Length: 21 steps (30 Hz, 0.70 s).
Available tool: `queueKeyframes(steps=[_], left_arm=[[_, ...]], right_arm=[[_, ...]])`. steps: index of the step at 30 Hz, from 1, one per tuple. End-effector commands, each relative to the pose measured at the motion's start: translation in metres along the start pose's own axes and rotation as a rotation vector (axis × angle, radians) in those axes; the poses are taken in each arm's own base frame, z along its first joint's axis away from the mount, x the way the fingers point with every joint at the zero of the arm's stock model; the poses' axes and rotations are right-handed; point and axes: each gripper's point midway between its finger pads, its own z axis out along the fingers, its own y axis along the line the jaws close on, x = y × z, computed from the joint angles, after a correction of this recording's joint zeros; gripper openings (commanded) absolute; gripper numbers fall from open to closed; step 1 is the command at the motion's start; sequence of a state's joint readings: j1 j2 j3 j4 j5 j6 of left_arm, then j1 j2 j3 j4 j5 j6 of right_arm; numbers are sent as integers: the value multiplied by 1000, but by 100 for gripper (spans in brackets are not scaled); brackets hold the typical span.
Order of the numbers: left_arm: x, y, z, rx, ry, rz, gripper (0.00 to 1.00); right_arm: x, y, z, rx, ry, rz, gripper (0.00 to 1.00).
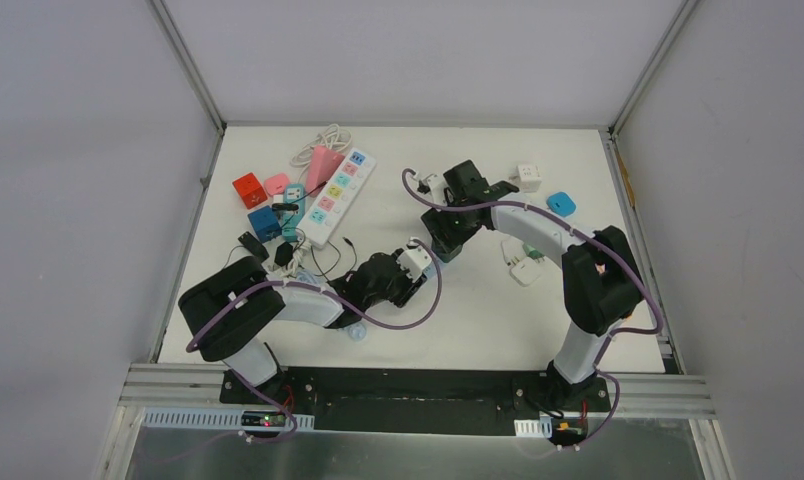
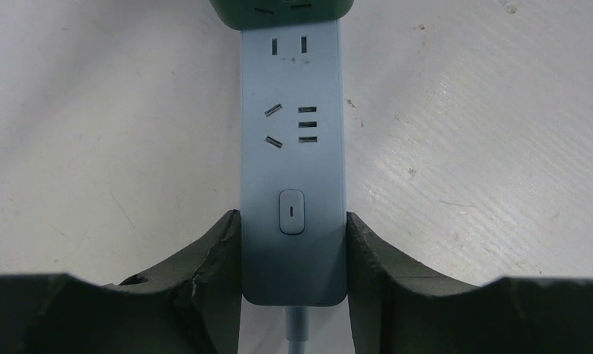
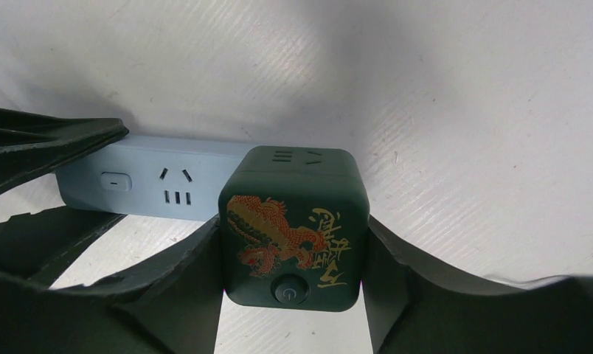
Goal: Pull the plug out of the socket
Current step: Remove the plug from the socket.
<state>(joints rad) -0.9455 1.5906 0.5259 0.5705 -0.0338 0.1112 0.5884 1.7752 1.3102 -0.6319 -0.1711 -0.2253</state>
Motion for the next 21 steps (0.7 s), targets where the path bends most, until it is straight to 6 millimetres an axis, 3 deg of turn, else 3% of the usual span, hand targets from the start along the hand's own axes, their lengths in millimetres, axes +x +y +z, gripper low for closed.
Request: queueKeyframes(steps=[1,7,16,21], left_arm=[[-4,-7,1,-5,19,-20,0],[-6,-3,-3,-35,19,-5,0],[10,-2,-12,-37,25,17,0],[5,-3,-13,-27,26,22,0]], right_arm=[[-18,49,-9,-103,-78,-21,0],[-11,28,4,82,-44,-93,0],[1,20,-23,-241,-70,66,0],[-2,18,-17,-104,-82,14,0]])
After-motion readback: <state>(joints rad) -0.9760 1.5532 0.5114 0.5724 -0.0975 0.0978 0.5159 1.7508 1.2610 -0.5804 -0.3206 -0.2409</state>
